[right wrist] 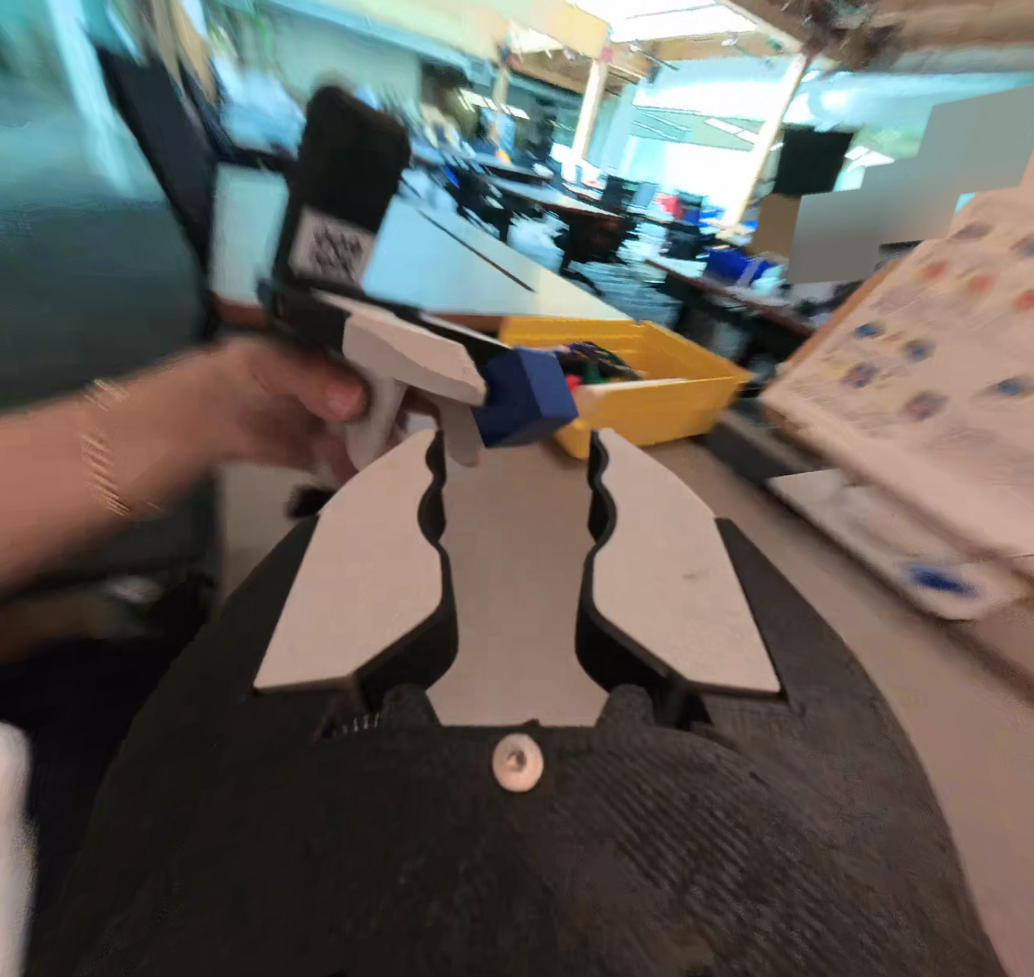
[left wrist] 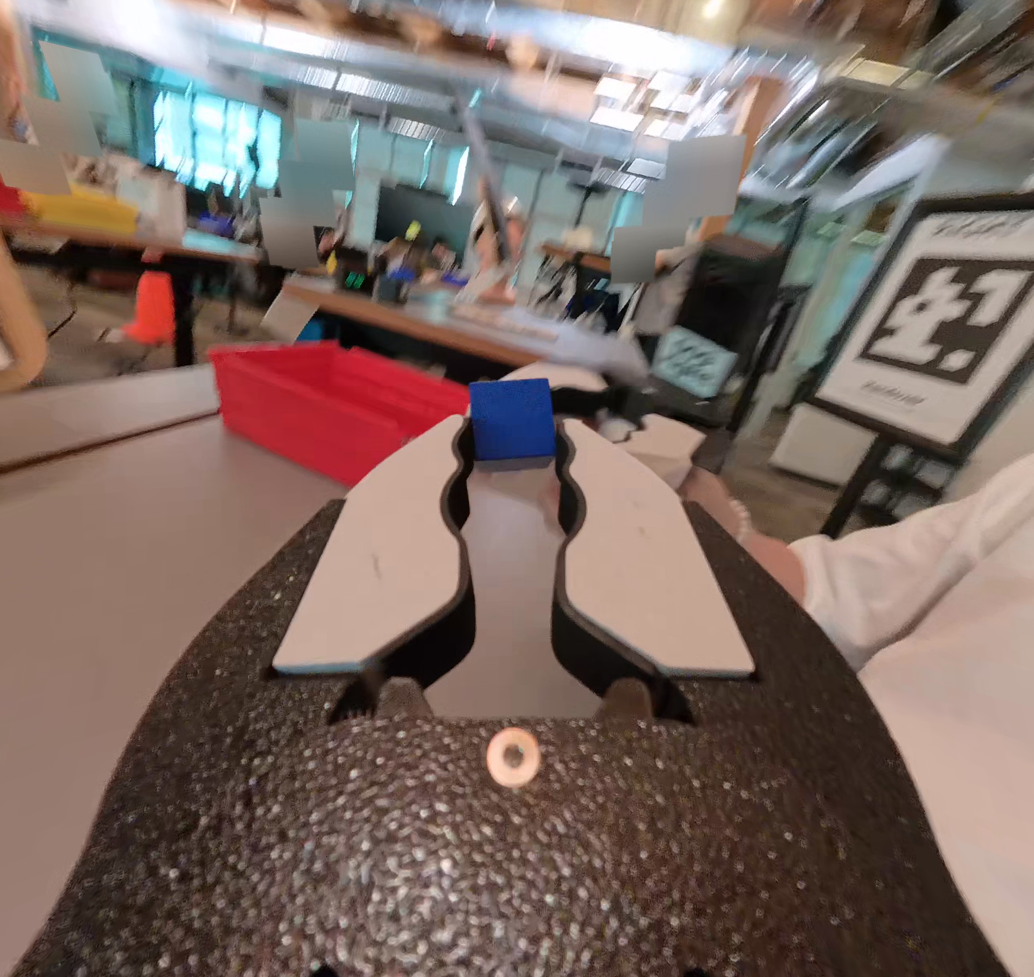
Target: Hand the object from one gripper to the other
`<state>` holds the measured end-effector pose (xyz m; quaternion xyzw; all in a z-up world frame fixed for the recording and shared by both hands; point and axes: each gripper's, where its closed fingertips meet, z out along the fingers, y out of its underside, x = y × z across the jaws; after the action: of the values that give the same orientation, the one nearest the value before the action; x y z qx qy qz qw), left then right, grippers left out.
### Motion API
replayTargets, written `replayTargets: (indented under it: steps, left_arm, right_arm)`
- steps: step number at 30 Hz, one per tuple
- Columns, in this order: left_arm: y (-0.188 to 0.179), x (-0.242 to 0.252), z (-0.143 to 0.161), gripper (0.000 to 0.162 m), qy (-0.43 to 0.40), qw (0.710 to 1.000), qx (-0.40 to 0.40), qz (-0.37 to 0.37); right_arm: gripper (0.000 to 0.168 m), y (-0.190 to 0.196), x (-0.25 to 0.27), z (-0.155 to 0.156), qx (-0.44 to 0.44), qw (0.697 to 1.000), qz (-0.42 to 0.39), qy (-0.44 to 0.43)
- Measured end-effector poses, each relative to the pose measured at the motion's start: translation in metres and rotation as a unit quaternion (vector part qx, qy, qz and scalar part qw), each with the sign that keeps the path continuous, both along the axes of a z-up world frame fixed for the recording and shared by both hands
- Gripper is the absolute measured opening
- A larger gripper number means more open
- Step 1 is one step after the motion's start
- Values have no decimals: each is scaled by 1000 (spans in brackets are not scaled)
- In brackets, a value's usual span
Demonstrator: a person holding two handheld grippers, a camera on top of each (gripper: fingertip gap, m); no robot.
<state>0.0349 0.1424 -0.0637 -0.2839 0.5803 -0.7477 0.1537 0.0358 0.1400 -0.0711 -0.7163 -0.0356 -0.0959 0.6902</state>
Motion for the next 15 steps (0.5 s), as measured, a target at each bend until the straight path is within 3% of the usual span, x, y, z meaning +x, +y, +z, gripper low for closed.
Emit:
replayTargets:
  steps: [1,3,5,7,10,15]
  left_arm:
    - [3,-5,8,27,-26,999,-31,-16]
    - [7,-16,22,27,-64,993,-90,-49]
    - [9,-14,27,27,-51,987,-138,-57]
    - [6,-9,25,27,-16,983,-171,-69]
    - [-5,-6,22,27,30,975,-203,-88]
    - [-17,-1,17,27,109,957,-244,-111]
  right_arm:
    - [54,-1,-2,5,28,995,36,88]
    - [62,-4,-6,20,99,954,118,257]
    - [58,-10,-5,36,166,907,175,346]
    - [57,-9,-2,34,172,927,154,295]
    - [72,-10,9,31,159,980,37,113]
    - [50,-14,1,29,119,991,8,-60]
